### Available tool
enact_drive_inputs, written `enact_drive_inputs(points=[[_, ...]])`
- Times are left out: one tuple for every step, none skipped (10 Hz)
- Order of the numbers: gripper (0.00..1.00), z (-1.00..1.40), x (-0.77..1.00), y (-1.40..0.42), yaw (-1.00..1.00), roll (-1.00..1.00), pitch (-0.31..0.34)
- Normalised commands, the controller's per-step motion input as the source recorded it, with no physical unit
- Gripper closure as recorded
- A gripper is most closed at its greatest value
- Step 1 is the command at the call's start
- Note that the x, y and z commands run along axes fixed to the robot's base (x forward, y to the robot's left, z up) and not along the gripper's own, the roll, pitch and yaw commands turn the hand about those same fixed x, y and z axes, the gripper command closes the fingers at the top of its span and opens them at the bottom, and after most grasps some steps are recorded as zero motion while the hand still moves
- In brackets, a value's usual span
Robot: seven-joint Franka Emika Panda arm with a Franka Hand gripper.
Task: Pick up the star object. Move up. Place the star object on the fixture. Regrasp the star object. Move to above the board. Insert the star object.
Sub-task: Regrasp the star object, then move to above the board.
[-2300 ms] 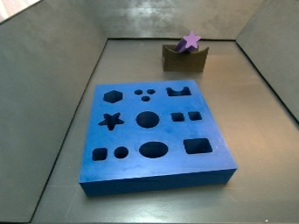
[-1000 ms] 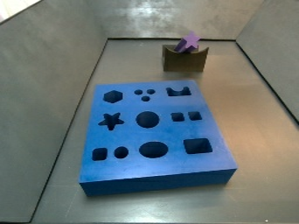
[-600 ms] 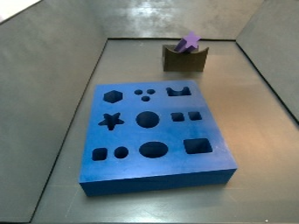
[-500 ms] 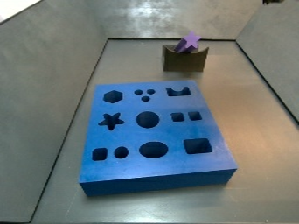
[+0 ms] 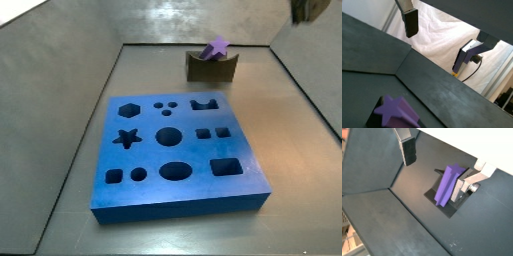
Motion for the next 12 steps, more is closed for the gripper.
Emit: enact_drive_inputs(points=[[0.0, -1.0, 0.06, 0.04, 0.21, 0.14, -0.086], [0.0, -1.0, 0.07, 0.03, 0.17, 0.12, -0.119], [0.0, -1.0, 0.08, 0.03, 0.12, 0.1, -0.152], [0.0, -1.0, 0.09, 0.03, 0.08, 0.09, -0.16], [0.0, -1.0, 0.1, 0.03, 0.03, 0.08, -0.158], [0.0, -1.0, 0.11, 0.02, -0.01, 0.08, -0.147], [0.0, -0.83, 0.1, 0.01, -0.04, 0.08, -0.115], [0.0, -0.72, 0.09, 0.01, -0.05, 0.08, -0.098], [0.0, -0.5, 0.08, 0.0, -0.06, 0.07, -0.063], [0.0, -0.34, 0.07, 0.0, -0.06, 0.07, -0.04], [1.0, 0.0, 0.0, 0.0, 0.0, 0.0, 0.0], [1.0, 1.0, 0.41, 0.01, -0.07, -0.37, -0.148]])
